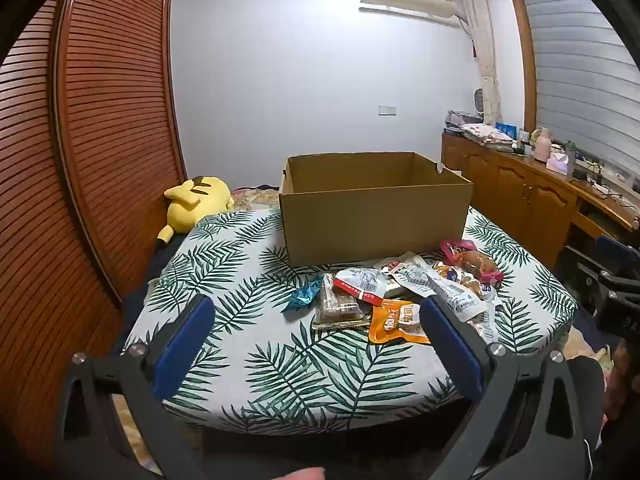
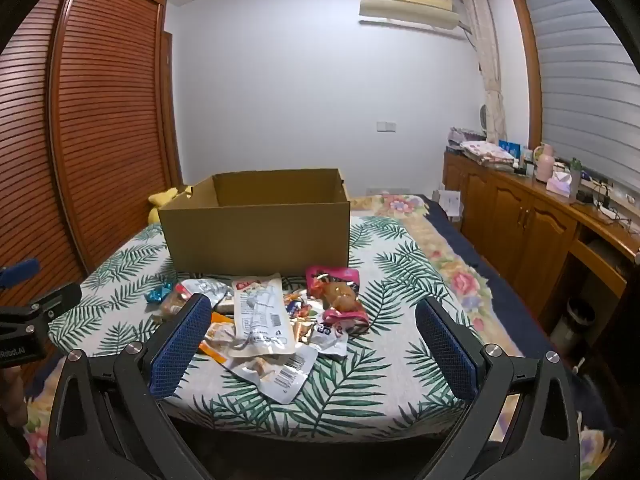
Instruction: Organize snacks
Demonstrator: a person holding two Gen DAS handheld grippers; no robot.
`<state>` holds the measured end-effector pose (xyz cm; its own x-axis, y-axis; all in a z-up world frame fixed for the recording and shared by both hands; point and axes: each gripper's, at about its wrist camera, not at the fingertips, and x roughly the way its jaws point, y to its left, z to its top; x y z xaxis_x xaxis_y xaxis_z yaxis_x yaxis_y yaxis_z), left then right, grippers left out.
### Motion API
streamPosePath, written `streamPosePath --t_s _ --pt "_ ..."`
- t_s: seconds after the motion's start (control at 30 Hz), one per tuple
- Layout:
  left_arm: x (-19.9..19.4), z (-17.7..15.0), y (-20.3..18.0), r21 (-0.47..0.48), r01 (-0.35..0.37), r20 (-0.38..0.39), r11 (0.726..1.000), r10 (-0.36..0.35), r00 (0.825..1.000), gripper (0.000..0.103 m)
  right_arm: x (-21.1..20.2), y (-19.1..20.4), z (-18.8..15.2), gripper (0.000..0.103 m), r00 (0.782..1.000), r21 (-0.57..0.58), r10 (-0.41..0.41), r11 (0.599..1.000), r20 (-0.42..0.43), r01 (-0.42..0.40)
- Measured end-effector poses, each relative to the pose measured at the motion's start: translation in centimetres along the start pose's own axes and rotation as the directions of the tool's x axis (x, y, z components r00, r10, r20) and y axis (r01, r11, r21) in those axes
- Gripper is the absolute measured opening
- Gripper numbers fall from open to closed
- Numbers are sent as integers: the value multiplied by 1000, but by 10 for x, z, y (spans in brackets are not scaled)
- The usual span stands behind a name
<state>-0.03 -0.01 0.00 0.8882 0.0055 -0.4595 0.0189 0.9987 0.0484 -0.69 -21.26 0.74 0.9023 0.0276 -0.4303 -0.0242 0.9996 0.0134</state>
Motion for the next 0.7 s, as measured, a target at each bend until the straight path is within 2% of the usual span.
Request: streamPosePath --t_s 0.3,0.7 --pt "2 -6 -10 -9 0 -1 1000 0 1000 103 1 0 -1 103 1000 -2 -1 1000 3 1" --pt "1 1 3 -18 9 -9 1000 -9 1000 103 1 0 -1 103 1000 -3 -2 1000 2 2"
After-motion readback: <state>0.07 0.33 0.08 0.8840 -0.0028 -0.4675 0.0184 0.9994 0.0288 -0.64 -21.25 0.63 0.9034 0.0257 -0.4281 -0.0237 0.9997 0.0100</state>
